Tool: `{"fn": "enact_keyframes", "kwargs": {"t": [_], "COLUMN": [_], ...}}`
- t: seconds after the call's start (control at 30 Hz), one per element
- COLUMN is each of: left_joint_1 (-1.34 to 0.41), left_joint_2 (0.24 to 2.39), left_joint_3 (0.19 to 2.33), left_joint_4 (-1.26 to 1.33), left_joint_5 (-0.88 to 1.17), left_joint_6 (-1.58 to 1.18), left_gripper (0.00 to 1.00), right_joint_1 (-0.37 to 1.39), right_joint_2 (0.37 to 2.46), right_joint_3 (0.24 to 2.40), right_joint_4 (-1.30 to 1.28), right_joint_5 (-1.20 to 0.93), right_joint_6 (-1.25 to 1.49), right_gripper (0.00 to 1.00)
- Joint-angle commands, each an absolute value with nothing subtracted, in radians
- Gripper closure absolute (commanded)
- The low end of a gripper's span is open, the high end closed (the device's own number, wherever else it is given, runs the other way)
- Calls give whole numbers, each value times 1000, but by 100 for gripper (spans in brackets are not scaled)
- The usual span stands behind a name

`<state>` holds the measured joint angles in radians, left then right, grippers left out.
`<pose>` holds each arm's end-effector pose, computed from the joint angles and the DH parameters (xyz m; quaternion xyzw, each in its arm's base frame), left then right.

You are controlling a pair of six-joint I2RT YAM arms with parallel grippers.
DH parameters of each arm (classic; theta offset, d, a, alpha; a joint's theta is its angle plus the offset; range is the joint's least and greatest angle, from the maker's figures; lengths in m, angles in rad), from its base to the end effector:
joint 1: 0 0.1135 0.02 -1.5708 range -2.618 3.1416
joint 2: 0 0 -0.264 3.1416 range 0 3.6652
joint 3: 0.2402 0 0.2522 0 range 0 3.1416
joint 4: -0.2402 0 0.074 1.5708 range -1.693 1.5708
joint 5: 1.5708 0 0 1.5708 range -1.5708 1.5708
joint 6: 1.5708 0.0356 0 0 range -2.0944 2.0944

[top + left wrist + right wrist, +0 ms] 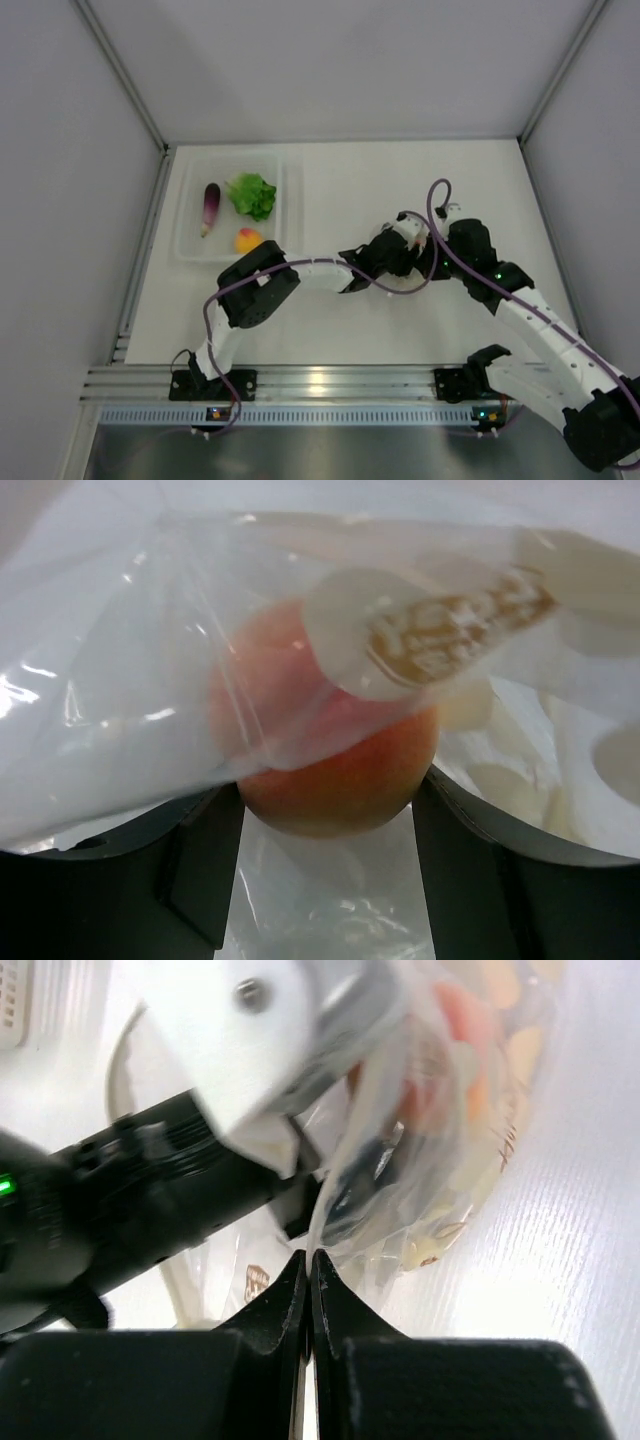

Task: Open the zip-top bag and remove the fake food

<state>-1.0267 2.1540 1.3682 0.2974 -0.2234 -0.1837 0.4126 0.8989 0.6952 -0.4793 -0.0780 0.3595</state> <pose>0.2536 -0.4040 0.1520 0.2961 0.8007 -0.2127 0.4754 0.1754 0.0798 0.2602 -0.0407 0.9016 0.1942 0.3843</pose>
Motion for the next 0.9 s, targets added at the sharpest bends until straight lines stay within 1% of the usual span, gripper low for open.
{"fn": "enact_keyframes", "kwargs": {"t": [0.0, 0.27, 0.4, 0.63, 0.67, 0.87], "left_joint_1": [-1025, -1029, -1029, -1032, -1032, -1032], "left_joint_2": [2019, 1875, 1816, 1750, 1746, 1701], "left_joint_3": [1270, 1135, 1074, 1005, 994, 974], "left_joint_4": [385, 403, 437, 454, 456, 465], "left_joint_5": [-172, -58, -6, -5, 23, 11], "left_joint_6": [-215, -222, -248, -264, -268, -319], "left_gripper": [100, 100, 100, 100, 100, 100], "right_joint_1": [403, 403, 402, 403, 403, 405], "right_joint_2": [903, 945, 965, 959, 963, 966], "right_joint_3": [744, 744, 749, 749, 749, 721], "right_joint_4": [-419, -353, -348, -367, -368, -344], "right_joint_5": [-9, -6, 31, 80, 86, 64], "right_joint_6": [365, 367, 356, 339, 337, 344], "right_gripper": [100, 100, 100, 100, 100, 100]}}
